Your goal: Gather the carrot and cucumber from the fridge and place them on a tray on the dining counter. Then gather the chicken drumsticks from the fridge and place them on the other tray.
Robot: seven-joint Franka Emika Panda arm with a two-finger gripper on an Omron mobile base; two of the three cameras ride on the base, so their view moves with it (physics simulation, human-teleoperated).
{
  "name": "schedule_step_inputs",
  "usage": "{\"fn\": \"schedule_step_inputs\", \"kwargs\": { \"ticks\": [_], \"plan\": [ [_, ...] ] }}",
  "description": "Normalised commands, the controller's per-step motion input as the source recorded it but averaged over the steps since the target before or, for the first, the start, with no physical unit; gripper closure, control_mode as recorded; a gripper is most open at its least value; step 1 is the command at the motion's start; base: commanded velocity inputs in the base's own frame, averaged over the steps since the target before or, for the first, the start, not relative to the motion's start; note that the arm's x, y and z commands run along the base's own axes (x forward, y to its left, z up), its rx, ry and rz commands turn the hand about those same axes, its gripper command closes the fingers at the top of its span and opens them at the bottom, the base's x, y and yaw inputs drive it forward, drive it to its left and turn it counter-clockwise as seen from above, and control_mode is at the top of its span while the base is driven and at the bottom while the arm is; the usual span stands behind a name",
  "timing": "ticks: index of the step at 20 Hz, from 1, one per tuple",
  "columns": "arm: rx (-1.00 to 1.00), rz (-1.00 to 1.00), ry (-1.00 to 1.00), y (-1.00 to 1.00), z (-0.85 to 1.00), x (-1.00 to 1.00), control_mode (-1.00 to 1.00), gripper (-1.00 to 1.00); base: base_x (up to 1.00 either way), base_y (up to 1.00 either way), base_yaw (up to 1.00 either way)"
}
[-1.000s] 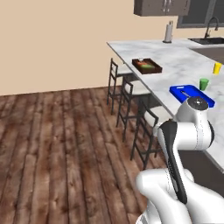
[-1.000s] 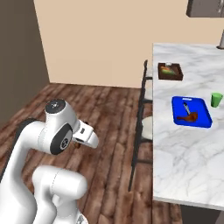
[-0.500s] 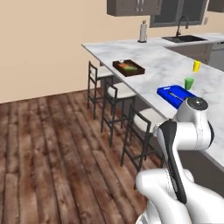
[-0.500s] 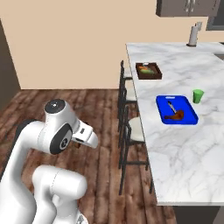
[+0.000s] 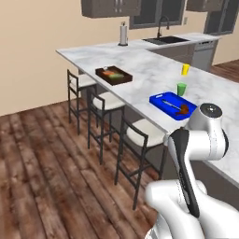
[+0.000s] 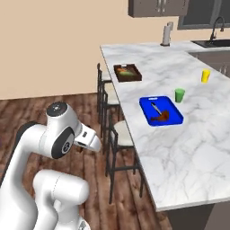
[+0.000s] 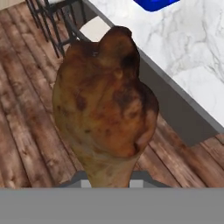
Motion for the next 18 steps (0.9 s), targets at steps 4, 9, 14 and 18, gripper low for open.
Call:
{"fn": "schedule_step_inputs", "kwargs": {
  "ticks": [4, 9, 14, 18],
  "plan": [
    [0.0, 0.0, 0.0, 0.0, 0.0, 0.0, 1.0, 1.0, 0.32, 0.05, -0.32],
    [0.0, 0.0, 0.0, 0.0, 0.0, 0.0, 1.0, 1.0, 0.33, 0.07, -0.32],
    [0.0, 0.0, 0.0, 0.0, 0.0, 0.0, 1.0, 1.0, 0.36, 0.06, -0.32],
    [0.0, 0.0, 0.0, 0.0, 0.0, 0.0, 1.0, 1.0, 0.36, 0.06, -0.31]
  ]
}}
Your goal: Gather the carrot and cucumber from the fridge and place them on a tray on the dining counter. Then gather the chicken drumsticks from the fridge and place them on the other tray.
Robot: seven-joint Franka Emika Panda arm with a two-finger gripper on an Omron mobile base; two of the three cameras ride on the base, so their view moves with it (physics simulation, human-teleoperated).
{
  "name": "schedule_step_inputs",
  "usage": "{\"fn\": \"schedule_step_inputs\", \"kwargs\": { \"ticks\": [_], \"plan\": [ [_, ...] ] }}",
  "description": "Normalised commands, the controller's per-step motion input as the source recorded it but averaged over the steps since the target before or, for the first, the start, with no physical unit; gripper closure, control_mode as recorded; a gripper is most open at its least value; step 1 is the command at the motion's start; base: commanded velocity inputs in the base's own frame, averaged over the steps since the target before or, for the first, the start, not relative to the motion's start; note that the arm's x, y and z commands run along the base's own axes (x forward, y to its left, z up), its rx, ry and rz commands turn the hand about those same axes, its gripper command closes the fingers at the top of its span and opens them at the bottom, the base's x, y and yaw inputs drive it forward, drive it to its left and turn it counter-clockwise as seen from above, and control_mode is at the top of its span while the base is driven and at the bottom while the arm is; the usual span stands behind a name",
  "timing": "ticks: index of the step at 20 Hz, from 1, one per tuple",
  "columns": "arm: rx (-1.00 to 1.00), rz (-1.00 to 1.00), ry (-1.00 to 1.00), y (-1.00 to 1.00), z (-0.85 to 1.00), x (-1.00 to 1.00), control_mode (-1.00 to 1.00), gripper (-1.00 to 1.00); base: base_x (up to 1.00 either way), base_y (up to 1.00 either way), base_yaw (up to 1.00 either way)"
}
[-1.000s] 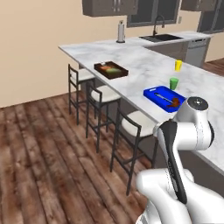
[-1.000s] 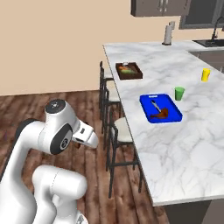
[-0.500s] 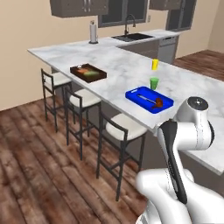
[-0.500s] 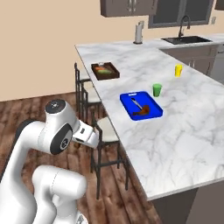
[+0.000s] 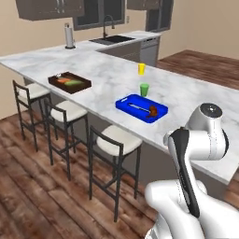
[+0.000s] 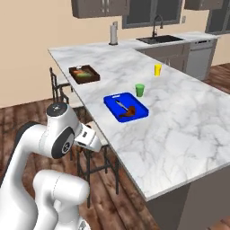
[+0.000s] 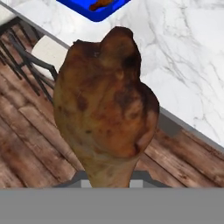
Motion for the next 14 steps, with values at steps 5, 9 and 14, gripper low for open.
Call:
{"fn": "schedule_step_inputs", "kwargs": {
  "ticks": [5, 9, 14],
  "plan": [
    [0.0, 0.0, 0.0, 0.0, 0.0, 0.0, 1.0, 1.0, 0.34, 0.06, -0.31],
    [0.0, 0.0, 0.0, 0.0, 0.0, 0.0, 1.0, 1.0, 0.36, 0.13, -0.3],
    [0.0, 0.0, 0.0, 0.0, 0.0, 0.0, 1.0, 1.0, 0.41, 0.22, -0.29]
  ]
}}
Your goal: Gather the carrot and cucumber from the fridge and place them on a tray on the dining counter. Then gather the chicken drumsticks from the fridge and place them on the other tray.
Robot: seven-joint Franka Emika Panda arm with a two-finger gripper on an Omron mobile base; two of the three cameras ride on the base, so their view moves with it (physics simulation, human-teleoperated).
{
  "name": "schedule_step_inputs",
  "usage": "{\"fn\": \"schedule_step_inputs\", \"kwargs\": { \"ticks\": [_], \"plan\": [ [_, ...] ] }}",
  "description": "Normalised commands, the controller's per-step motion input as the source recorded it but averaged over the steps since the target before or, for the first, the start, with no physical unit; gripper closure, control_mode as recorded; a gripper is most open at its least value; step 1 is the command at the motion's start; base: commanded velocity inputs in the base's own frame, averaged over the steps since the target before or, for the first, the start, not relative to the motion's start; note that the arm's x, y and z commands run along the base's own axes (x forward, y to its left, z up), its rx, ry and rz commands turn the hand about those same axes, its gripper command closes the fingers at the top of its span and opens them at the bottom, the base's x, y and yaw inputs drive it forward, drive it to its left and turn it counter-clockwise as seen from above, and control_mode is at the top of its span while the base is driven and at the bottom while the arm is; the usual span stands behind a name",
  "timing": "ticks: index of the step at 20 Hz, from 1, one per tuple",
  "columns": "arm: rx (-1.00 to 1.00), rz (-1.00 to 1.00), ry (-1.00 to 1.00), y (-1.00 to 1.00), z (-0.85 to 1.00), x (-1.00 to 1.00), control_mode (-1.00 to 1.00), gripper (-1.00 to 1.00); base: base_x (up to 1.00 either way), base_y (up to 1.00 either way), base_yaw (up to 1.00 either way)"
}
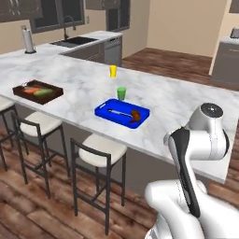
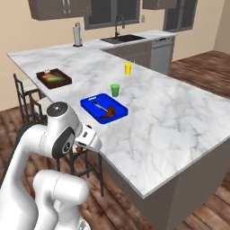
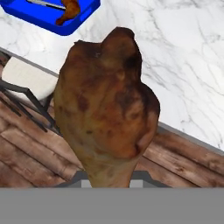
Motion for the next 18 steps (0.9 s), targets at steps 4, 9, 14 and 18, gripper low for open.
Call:
{"fn": "schedule_step_inputs", "kwargs": {
  "ticks": [4, 9, 14, 18],
  "plan": [
    [0.0, 0.0, 0.0, 0.0, 0.0, 0.0, 1.0, 1.0, 0.46, 0.29, -0.26],
    [0.0, 0.0, 0.0, 0.0, 0.0, 0.0, 1.0, 1.0, 0.42, 0.17, -0.26],
    [0.0, 0.0, 0.0, 0.0, 0.0, 0.0, 1.0, 1.0, 0.33, 0.01, -0.26],
    [0.0, 0.0, 0.0, 0.0, 0.0, 0.0, 1.0, 1.0, 0.34, 0.0, -0.26]
  ]
}}
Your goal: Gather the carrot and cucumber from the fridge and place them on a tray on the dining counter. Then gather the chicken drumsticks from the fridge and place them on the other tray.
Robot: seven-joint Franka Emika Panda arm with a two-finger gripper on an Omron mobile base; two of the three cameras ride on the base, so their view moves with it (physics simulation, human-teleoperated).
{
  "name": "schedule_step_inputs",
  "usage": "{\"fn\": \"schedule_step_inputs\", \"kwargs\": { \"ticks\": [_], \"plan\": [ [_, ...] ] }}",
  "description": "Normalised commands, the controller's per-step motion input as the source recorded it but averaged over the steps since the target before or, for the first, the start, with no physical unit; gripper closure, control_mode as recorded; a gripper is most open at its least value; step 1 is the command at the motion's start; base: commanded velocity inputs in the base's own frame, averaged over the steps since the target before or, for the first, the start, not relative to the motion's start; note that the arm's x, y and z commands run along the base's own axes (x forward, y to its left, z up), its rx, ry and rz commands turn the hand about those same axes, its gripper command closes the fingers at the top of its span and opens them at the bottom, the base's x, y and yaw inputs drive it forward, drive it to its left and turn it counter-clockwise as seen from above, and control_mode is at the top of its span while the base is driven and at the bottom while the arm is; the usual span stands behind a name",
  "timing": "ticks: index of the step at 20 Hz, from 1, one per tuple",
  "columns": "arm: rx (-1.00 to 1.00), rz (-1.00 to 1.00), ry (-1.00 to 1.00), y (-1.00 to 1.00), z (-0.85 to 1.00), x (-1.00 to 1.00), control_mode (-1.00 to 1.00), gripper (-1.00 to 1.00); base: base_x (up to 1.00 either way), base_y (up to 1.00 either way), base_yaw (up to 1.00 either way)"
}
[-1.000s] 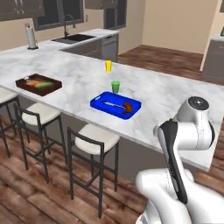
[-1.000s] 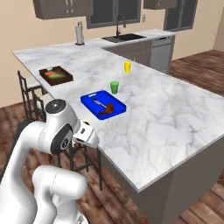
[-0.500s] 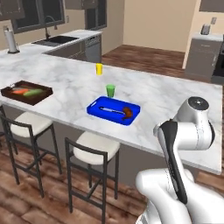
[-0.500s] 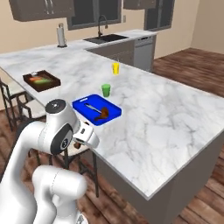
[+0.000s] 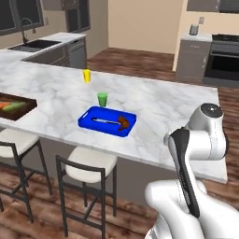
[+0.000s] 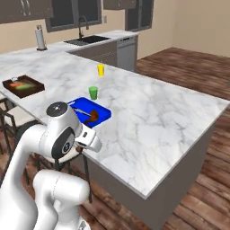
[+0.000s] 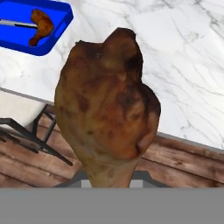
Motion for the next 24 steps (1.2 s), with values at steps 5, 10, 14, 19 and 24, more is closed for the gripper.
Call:
{"fn": "schedule_step_inputs", "kwargs": {
  "ticks": [5, 10, 14, 19, 24],
  "plan": [
    [0.0, 0.0, 0.0, 0.0, 0.0, 0.0, 1.0, 1.0, 0.38, 0.01, -0.26],
    [0.0, 0.0, 0.0, 0.0, 0.0, 0.0, 1.0, 1.0, 0.42, 0.12, -0.25],
    [0.0, 0.0, 0.0, 0.0, 0.0, 0.0, 1.0, 1.0, 0.41, 0.3, -0.25],
    [0.0, 0.0, 0.0, 0.0, 0.0, 0.0, 1.0, 1.0, 0.41, 0.31, -0.25],
    [0.0, 0.0, 0.0, 0.0, 0.0, 0.0, 1.0, 1.0, 0.39, 0.21, -0.24]
  ]
}}
